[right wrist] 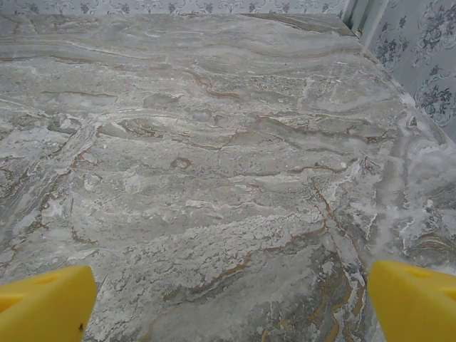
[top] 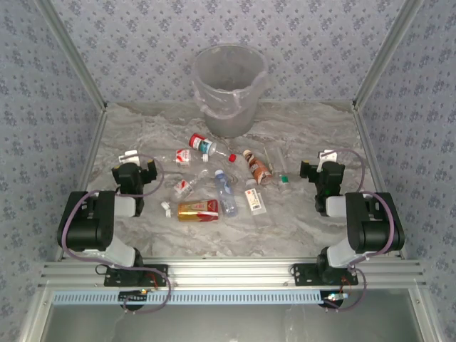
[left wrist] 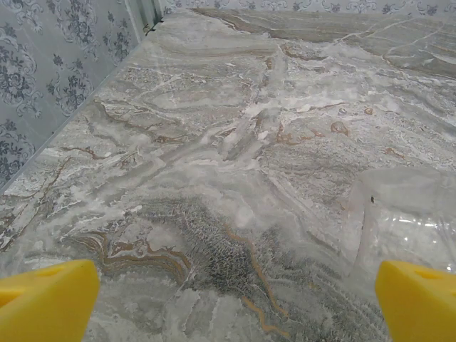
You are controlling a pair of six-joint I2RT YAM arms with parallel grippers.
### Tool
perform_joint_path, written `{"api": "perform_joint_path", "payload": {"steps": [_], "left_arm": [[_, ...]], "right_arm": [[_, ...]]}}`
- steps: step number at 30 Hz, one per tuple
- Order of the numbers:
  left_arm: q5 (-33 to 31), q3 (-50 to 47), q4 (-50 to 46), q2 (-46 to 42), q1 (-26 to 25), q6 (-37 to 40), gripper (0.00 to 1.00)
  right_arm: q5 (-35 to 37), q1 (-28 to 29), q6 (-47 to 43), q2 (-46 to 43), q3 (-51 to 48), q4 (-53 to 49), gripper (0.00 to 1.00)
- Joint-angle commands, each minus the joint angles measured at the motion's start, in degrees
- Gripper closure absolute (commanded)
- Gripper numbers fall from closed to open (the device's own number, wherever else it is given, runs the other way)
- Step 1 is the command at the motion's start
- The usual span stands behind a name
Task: Put the plastic bottles in the bin
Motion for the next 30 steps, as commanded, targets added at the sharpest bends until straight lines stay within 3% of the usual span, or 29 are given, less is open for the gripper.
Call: {"api": "perform_joint_path", "payload": {"steps": [1, 22, 30], "left_arm": [[-0.7, 0.5, 0.8, -0.7, -0.1, -0.5, 0.0], [-0.6, 0.4, 0.9, -0.8, -0.1, -0.4, 0.01], [0.4, 6.5, -15.0, -6.7, -0.1, 0.2, 0.01]], "right_arm": [[1.0, 0.2, 0.8, 0.2, -0.1, 1.4, 0.0], [0.8, 0.2, 0.7, 0.0, -0.4, 1.9, 0.0], [-1.8, 0.2, -0.5, -6.8, 2.8, -8.8, 0.0]]}}
